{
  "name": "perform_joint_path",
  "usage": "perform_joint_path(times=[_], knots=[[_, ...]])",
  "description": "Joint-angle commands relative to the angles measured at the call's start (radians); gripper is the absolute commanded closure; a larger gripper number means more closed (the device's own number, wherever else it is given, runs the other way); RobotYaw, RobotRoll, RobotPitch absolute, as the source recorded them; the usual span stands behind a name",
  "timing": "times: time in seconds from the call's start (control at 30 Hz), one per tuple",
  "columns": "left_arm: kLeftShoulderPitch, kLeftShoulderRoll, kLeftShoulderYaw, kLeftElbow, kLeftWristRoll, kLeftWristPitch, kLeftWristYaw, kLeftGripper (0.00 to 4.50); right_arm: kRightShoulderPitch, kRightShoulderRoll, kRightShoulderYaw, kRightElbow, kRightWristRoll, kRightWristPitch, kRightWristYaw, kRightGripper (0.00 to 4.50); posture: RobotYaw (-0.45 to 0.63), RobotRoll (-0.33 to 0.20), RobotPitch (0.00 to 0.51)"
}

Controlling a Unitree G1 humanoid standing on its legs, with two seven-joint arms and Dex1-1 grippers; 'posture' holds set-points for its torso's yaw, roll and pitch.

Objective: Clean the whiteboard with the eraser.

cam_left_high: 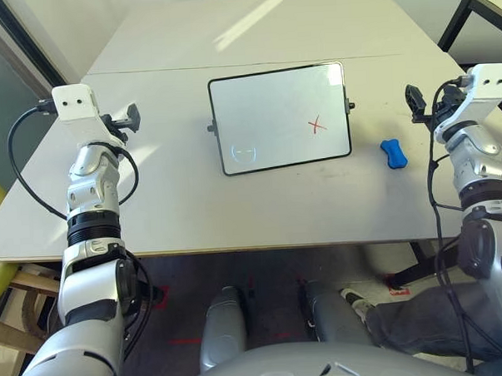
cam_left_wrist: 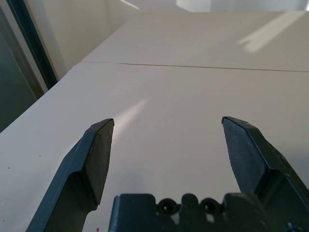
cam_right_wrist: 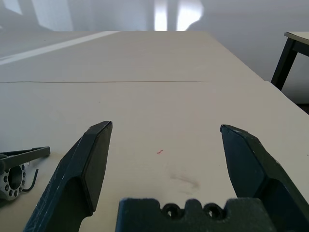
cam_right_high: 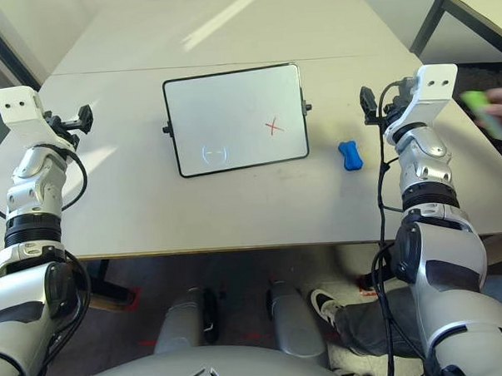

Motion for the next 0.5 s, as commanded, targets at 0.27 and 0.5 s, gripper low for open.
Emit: perform_joint_path(times=[0.27,0.5], knots=[[0.005,-0.009,-0.026,-0.032,0.004,0.010,-0.030,0.00,0.017,-0.009,-0.003,-0.011,0.004,0.001,0.002,0.01,-0.06,0.000,0.089],[0.035,-0.023,-0.099,-0.274,-0.090,0.114,-0.252,0.00,0.026,-0.014,-0.006,-0.032,0.007,0.006,0.000,0.01,-0.10,0.000,0.091]])
